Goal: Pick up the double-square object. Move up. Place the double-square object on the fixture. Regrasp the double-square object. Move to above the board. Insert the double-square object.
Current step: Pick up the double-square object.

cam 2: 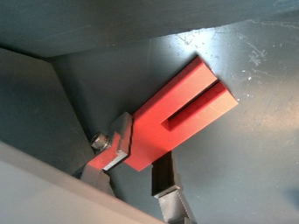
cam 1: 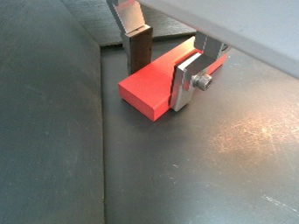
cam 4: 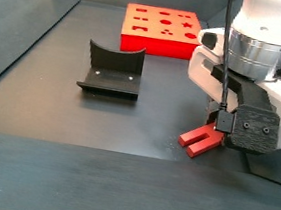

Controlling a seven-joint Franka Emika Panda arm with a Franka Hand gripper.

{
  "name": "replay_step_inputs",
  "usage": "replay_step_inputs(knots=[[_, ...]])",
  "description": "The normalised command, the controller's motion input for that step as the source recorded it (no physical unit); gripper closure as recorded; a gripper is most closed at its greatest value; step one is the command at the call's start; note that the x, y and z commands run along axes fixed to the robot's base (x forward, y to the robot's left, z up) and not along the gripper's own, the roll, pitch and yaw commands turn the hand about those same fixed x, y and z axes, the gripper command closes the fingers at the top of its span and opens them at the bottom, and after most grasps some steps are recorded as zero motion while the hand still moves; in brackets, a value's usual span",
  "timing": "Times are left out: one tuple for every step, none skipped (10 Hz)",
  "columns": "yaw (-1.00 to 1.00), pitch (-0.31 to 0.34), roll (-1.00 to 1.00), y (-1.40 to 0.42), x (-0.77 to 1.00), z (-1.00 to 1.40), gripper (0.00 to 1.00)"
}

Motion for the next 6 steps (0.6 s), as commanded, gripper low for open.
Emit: replay_step_inputs(knots=[[0.0,0.0,0.0,0.0,0.0,0.0,1.0],[0.0,0.0,0.0,0.0,0.0,0.0,1.0],[0.0,0.0,0.0,0.0,0.0,0.0,1.0],[0.0,0.0,0.0,0.0,0.0,0.0,1.0],[0.0,0.0,0.0,0.0,0.0,0.0,1.0],[0.0,0.0,0.0,0.0,0.0,0.0,1.0]])
